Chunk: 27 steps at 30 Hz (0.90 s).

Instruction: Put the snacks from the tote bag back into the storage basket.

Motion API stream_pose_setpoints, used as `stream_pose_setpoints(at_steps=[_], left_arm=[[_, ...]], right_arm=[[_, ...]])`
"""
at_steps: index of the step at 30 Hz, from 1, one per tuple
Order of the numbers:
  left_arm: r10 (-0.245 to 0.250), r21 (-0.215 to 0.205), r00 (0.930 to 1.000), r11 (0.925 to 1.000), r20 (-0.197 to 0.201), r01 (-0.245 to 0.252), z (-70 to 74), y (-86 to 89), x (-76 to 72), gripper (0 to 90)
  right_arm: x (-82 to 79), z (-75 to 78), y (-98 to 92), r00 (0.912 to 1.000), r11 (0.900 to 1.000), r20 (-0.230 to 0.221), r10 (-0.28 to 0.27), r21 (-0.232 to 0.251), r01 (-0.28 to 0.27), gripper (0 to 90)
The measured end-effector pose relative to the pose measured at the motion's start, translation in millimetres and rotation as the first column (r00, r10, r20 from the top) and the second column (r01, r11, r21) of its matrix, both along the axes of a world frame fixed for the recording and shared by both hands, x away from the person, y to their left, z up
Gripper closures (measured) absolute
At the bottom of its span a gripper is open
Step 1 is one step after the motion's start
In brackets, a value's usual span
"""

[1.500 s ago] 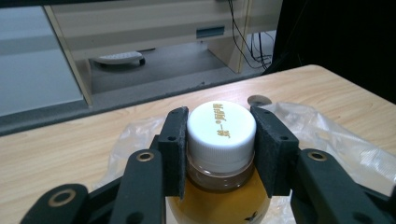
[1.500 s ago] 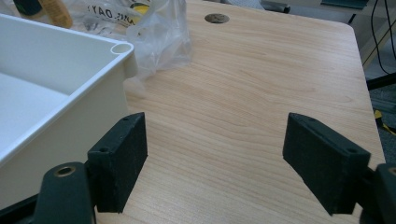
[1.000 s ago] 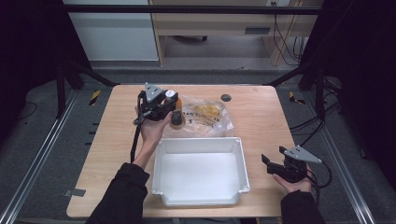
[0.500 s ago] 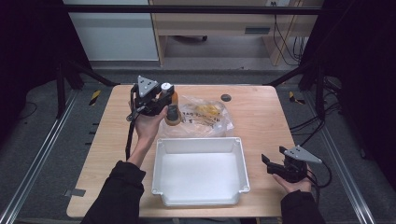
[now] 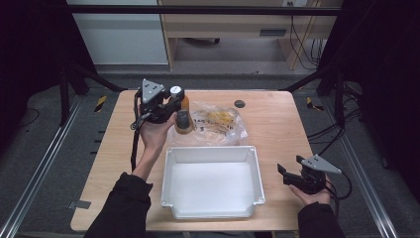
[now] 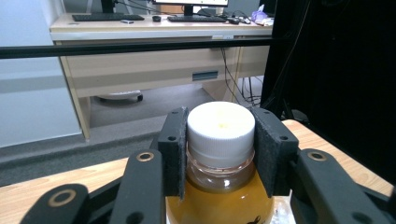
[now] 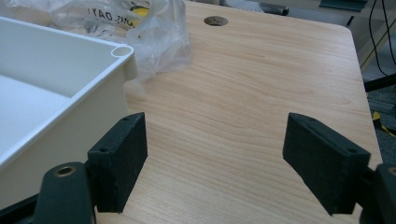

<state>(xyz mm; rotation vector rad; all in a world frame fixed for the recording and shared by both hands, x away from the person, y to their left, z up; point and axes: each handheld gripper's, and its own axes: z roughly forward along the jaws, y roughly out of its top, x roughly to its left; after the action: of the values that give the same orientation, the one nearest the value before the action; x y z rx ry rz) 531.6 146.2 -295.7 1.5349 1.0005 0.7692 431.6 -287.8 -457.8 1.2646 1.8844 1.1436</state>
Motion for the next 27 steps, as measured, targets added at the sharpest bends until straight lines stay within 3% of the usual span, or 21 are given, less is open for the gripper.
stream_pose_setpoints(at_steps=[7, 27], left_arm=[[-0.012, 0.008, 0.9997, 0.9999, 0.02, 0.012, 5.0, -0.3, -10.9, 58.9], [-0.028, 0.01, 0.9992, 0.9996, 0.03, 0.028, 5.4, 10.1, -42.4, 58.9]], right_arm=[[-0.2, -0.1, -0.3, 1.0, 1.0, 0.001, -0.001, 0.0, 0.001, 22.0], [-0.9, -0.1, -0.8, 1.0, 1.0, 0.004, -0.003, -0.003, 0.003, 22.0]])
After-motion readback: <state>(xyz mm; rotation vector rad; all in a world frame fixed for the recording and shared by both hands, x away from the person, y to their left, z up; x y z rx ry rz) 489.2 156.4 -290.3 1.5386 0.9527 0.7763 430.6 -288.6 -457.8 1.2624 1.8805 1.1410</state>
